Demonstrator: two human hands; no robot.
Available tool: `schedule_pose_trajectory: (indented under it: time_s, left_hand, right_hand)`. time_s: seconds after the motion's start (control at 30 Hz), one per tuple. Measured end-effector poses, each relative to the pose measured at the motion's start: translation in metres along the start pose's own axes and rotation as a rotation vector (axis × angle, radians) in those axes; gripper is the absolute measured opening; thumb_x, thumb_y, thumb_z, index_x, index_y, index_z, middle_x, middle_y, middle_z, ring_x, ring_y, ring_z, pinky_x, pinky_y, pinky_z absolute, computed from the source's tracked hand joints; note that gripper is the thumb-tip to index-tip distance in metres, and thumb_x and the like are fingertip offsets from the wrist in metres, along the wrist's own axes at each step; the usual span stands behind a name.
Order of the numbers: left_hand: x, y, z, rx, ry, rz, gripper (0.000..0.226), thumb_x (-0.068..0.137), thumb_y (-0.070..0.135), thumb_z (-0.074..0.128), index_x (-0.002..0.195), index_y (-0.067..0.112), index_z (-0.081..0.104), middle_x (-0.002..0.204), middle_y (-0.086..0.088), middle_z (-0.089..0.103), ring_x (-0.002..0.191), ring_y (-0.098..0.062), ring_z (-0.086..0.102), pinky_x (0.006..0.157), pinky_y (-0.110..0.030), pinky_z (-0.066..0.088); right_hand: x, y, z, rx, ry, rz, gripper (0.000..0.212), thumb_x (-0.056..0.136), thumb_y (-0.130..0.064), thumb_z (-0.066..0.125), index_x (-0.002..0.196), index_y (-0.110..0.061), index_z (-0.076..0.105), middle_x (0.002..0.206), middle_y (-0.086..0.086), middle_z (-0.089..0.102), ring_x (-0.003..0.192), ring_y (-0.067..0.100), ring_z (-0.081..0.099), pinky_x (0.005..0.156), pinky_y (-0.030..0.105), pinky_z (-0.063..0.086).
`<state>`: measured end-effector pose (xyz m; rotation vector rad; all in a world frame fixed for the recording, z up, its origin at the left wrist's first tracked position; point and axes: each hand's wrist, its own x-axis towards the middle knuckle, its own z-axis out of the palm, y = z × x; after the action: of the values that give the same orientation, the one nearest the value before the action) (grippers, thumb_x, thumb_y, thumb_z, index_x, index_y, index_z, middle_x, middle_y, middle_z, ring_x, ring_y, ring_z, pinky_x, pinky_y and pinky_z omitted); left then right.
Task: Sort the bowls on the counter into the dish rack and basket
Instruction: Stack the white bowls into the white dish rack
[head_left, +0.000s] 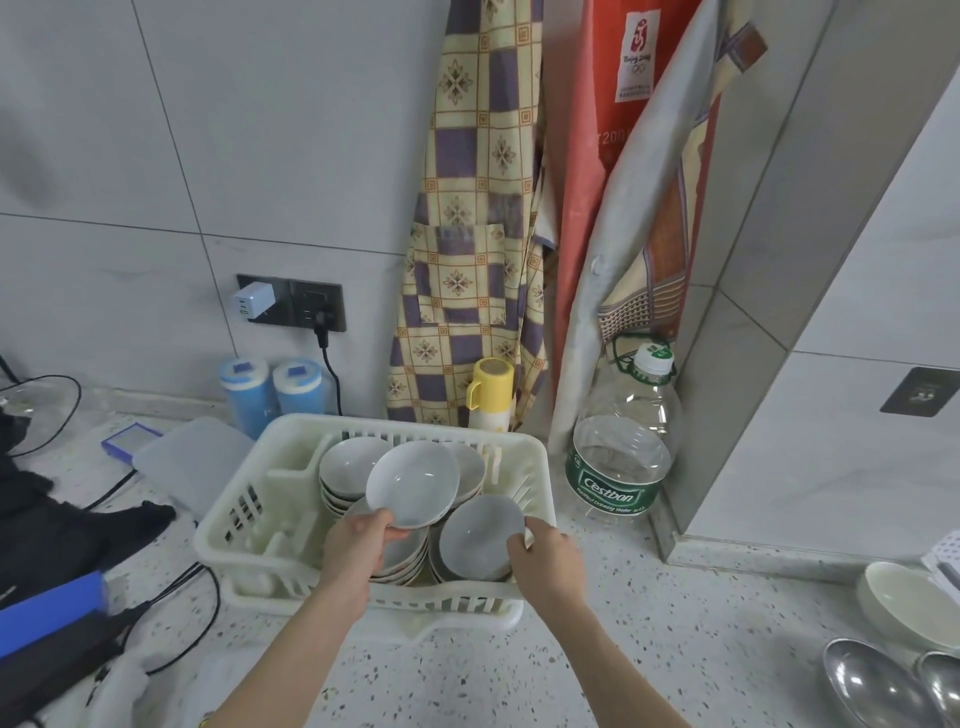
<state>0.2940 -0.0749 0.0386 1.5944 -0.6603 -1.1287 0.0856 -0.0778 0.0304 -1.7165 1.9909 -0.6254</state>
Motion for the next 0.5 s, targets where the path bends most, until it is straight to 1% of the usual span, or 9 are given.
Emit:
schedule_pose_trajectory:
  time_s: [0.07,0.1,0.2,0.27,0.4,0.5]
  left_hand:
    - [0.002,-0.005,0.0,-0.014,0.004,0.002,0.014,0.09,0.007,0.053,0.087,0.009,0.067,0.086,-0.015,0.077,0.045,-0.013,0.025,0.043,-0.022,0.027]
    - [0.003,-0.007,0.0,-0.011,0.008,0.0,0.014,0.09,0.007,0.053,0.087,0.008,0.067,0.084,-0.014,0.077,0.045,-0.013,0.025,0.044,-0.022,0.027]
    - [0.008,-0.014,-0.002,-0.033,0.014,-0.008,0.014,0.092,0.008,0.054,0.09,0.006,0.067,0.078,-0.011,0.077,0.048,-0.013,0.029,0.047,-0.024,0.029]
    - [0.01,-0.017,-0.003,-0.071,0.006,-0.01,0.013,0.092,0.006,0.054,0.089,0.007,0.067,0.077,-0.012,0.077,0.047,-0.011,0.031,0.047,-0.024,0.031]
    - [0.011,-0.02,-0.004,-0.112,-0.005,-0.031,0.013,0.092,0.005,0.053,0.093,0.01,0.065,0.077,-0.011,0.078,0.049,-0.01,0.031,0.046,-0.023,0.032]
    - [0.012,-0.021,-0.005,-0.116,-0.007,-0.024,0.013,0.091,0.005,0.053,0.094,0.011,0.065,0.077,-0.012,0.077,0.047,-0.009,0.032,0.042,-0.02,0.032]
  right_hand:
    - [0.002,0.0,0.0,-0.04,-0.006,0.006,0.025,0.092,-0.024,0.046,0.102,-0.011,0.065,0.066,0.0,0.053,0.06,0.018,0.047,0.054,0.027,0.041]
    - [0.003,0.0,0.001,-0.053,-0.01,0.007,0.024,0.092,-0.024,0.045,0.099,-0.011,0.064,0.065,-0.001,0.051,0.059,0.018,0.046,0.055,0.028,0.042]
    - [0.005,0.001,0.003,-0.074,-0.009,-0.006,0.029,0.094,-0.026,0.045,0.111,-0.014,0.064,0.073,0.001,0.058,0.065,0.019,0.052,0.054,0.025,0.038]
    - [0.006,0.001,0.003,-0.103,-0.015,-0.016,0.031,0.094,-0.028,0.044,0.114,-0.015,0.064,0.075,0.001,0.059,0.066,0.019,0.052,0.055,0.024,0.037]
    - [0.006,-0.001,0.003,-0.17,-0.058,-0.004,0.027,0.093,-0.026,0.043,0.104,-0.015,0.065,0.074,-0.001,0.057,0.066,0.019,0.051,0.051,0.023,0.035]
    - [0.006,-0.003,0.002,-0.201,-0.093,0.011,0.024,0.091,-0.024,0.044,0.099,-0.014,0.064,0.077,-0.001,0.057,0.068,0.02,0.052,0.049,0.022,0.033]
